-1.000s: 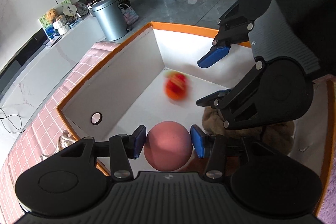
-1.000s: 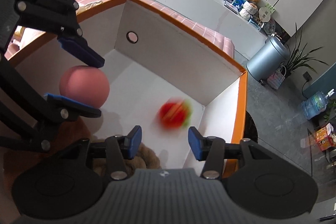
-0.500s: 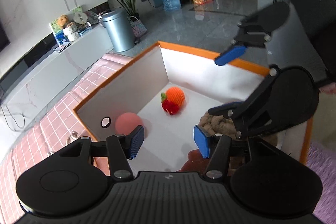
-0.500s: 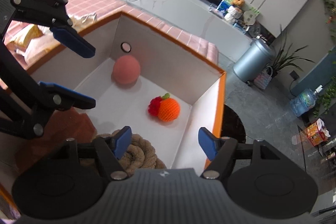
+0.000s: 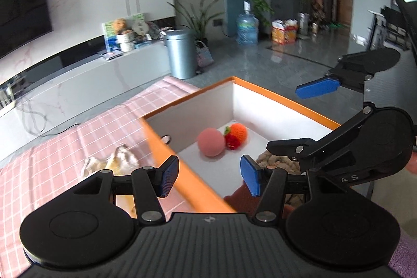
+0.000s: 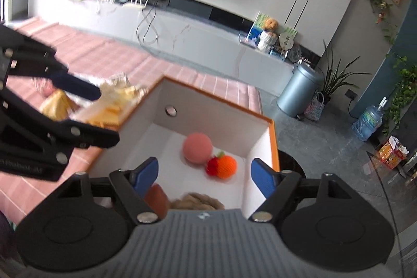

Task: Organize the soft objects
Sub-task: 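Move both tools back over the table items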

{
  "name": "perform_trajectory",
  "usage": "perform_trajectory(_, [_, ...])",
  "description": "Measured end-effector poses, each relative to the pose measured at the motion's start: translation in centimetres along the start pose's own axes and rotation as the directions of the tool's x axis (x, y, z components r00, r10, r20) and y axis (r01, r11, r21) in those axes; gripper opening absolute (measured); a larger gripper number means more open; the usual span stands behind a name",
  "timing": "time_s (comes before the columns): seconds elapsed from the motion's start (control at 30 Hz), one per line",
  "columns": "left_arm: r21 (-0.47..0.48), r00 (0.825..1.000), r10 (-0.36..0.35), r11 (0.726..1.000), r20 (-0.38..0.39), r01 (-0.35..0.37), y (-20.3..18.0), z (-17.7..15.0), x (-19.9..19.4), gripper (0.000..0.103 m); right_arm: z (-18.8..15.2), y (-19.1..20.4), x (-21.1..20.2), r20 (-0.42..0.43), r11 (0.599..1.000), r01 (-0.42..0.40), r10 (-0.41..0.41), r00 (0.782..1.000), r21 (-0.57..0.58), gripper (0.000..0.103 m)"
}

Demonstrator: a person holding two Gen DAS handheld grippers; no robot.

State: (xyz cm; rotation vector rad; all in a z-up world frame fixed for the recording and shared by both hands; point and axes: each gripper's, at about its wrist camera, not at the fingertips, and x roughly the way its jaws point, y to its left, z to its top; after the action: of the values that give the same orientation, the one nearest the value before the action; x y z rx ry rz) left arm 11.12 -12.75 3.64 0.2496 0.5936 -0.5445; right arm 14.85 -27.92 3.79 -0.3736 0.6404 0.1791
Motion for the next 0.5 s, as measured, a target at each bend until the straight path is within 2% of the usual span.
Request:
perform_trajectory(0.17, [-0.111, 0.997, 0.061, 0.992, 0.042, -0.056, 2.4, -1.8, -2.7, 0.064, 0.3, 3.3, -1.5, 0.070, 0.999, 0.022, -0.024, 0.997, 0.026, 0.079])
perform_trajectory(0.27, [-0.167, 0.990, 0.122, 0.980, 0.069, -0.109, 3.6, -3.3, -4.2, 0.064, 0.6, 5.0, -2.2, 0.087, 0.997, 0.002, -0.009, 0.996, 0.071, 0.085])
perform_trajectory(0.4, [-0.294, 0.980, 0.179, 0.945, 0.093, -0.145, 5.7, -5.3, -5.8, 0.064, 0.8, 7.5, -2.8, 0.101, 0.992, -0.018, 0.005, 0.995, 0.125, 0.086])
perform_trajectory(0.5, [-0.354, 0.965, 0.237, 0.917, 0.110, -0.185, 6.9, -6.7, -6.6, 0.064, 0.7, 9.4, -3.1, 0.111, 0.987, -0.033, 0.016, 0.994, 0.157, 0.086])
